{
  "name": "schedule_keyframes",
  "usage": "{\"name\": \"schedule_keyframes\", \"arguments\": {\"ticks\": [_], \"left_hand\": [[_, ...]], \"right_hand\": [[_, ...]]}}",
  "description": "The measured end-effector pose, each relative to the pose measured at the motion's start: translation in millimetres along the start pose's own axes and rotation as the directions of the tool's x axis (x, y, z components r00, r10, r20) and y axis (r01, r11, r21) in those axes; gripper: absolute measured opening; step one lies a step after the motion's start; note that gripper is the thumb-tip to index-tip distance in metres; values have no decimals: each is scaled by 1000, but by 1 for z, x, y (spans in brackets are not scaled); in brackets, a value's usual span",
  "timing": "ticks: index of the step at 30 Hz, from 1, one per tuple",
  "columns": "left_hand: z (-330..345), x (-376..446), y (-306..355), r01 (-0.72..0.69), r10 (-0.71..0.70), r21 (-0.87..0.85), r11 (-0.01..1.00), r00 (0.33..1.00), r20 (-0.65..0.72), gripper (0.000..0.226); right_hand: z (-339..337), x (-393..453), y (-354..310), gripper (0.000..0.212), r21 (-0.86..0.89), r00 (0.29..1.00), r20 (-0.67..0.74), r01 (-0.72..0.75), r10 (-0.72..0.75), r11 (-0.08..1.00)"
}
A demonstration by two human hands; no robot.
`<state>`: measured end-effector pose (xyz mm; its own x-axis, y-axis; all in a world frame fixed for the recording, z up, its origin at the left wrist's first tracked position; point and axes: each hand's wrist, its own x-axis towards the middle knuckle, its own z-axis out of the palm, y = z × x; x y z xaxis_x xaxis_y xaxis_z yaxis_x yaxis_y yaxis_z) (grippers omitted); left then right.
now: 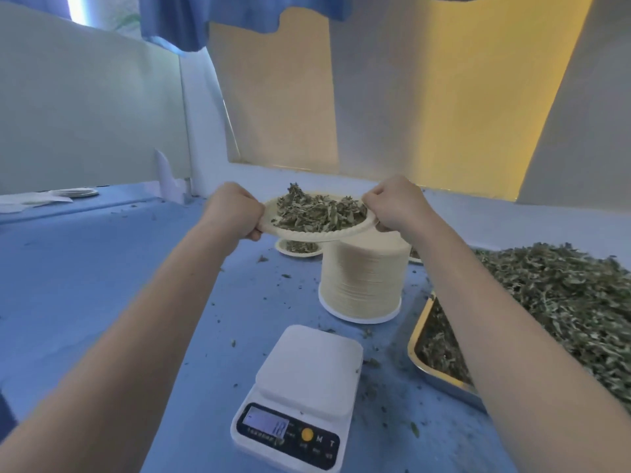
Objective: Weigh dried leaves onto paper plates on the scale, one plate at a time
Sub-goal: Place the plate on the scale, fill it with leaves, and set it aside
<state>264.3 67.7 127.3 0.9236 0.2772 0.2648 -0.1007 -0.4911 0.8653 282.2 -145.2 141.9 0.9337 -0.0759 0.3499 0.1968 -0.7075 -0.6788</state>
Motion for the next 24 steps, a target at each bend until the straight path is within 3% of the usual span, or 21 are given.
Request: {"name": "schedule_keyframes", "arguments": {"ticks": [6, 8, 11, 14, 18, 24], "left_hand": [[46, 83, 14, -26, 27, -13, 1000, 998, 57, 23], [66, 106, 15, -27, 31, -40, 999, 994, 105, 19], [98, 147, 14, -21, 38, -110, 994, 988, 151, 14], [125, 184, 15, 44, 0, -208, 977, 979, 205, 9], [158, 225, 15, 173, -67, -294, 940, 939, 338, 8], [216, 254, -11, 373, -122, -349, 860, 813, 570, 15]], "right_hand": [[-7, 76, 20, 15, -96, 1000, -17, -19, 18, 995], [-7, 100, 32, 19, -121, 998, -21, -59, 57, 991], [-7, 142, 53, 42, -97, 993, -47, -110, 106, 989], [-5, 175, 73, 49, -88, 980, -46, -196, 193, 977], [0, 216, 106, 37, -5, 950, -15, -313, 313, 950], [24, 249, 168, 33, 141, 892, 36, -451, 451, 881]]}}
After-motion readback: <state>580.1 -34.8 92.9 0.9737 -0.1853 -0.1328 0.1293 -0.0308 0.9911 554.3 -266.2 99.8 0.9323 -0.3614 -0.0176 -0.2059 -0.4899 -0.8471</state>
